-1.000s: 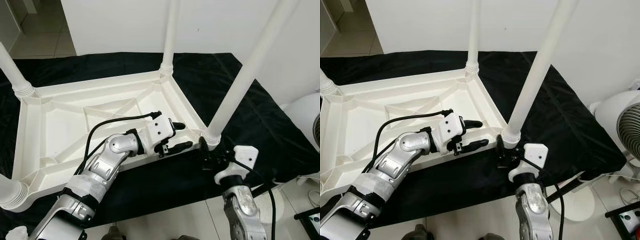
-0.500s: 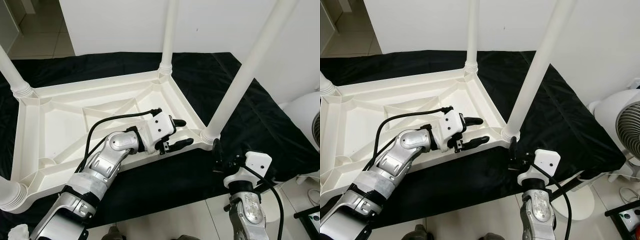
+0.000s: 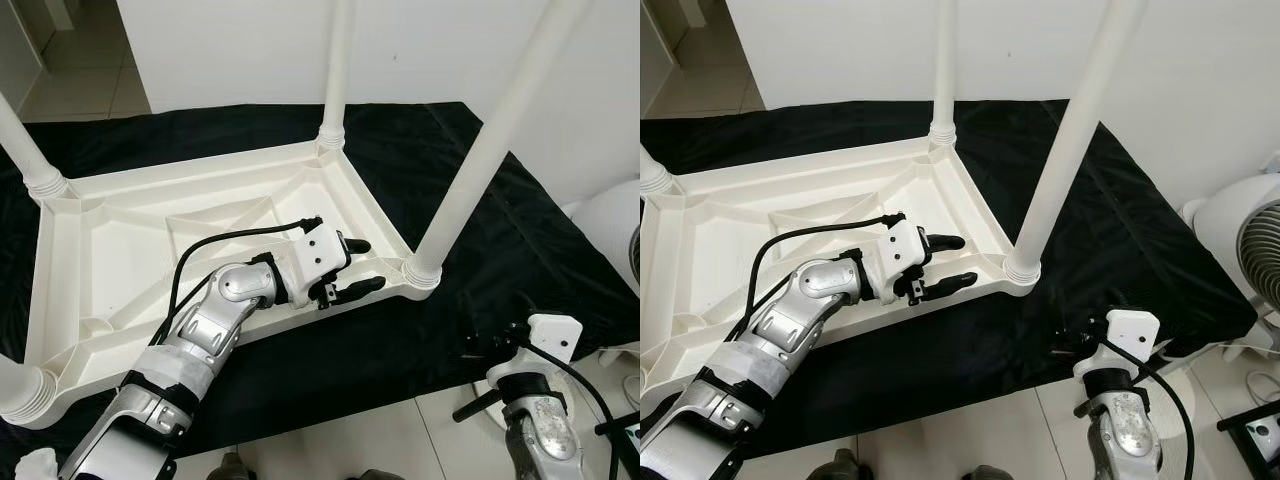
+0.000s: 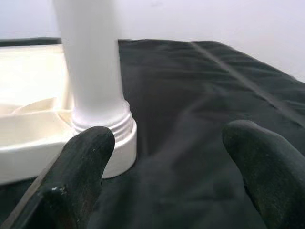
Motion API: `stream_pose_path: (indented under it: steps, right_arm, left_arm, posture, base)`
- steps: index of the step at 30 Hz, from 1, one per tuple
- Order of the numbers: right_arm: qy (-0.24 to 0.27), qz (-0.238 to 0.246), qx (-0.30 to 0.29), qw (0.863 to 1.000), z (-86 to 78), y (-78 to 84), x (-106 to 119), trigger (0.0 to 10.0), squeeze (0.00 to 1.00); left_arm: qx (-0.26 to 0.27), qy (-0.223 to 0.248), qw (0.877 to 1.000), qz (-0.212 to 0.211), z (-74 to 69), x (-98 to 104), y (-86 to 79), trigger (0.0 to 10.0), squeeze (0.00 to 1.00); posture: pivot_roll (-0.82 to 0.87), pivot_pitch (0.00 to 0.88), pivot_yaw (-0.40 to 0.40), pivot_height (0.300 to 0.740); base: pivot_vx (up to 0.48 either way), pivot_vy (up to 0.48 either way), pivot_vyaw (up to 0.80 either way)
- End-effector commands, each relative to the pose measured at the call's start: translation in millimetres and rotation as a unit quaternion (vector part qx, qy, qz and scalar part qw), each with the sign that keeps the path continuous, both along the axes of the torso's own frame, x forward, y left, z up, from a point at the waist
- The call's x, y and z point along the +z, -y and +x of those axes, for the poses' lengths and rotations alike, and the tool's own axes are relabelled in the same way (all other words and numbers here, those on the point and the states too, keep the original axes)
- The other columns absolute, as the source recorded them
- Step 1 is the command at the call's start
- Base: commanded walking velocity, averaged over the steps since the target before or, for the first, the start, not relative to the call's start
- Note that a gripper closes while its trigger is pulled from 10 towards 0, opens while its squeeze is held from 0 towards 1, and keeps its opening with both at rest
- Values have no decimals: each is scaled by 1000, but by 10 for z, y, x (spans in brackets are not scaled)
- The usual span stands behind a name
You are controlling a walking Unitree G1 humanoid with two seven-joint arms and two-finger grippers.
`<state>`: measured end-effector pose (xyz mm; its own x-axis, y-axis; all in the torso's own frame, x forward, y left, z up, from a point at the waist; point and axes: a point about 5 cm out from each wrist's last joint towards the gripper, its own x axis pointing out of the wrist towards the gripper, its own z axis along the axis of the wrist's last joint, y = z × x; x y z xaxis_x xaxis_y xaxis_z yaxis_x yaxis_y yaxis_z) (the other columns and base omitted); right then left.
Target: Building children table
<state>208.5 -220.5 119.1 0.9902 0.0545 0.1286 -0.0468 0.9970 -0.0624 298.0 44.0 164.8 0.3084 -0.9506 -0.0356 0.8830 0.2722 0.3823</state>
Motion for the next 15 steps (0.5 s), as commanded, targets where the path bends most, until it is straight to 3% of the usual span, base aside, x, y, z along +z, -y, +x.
stream_pose_path:
  steps: [1,7,15]
  right_arm:
    - [-5,8,7,1000,7,29,-10,10000,0]
    - [-18,-21,98,995,237,-1,40,10000,0]
    - [-19,-28,140,990,518,-18,81,10000,0]
  left_arm:
    - [-29,-1,999,15,-11,-14,9,10000,0]
    - [-33,2,999,15,-15,-9,42,10000,0]
    - [-32,6,999,12,4,18,63,10000,0]
  posture:
    - [-25,6,-1,740]
    - [-24,0,-3,740]
    - [-14,0,-5,740]
  base:
    - [0,0,0]
    - [0,0,0]
    - [0,0,0]
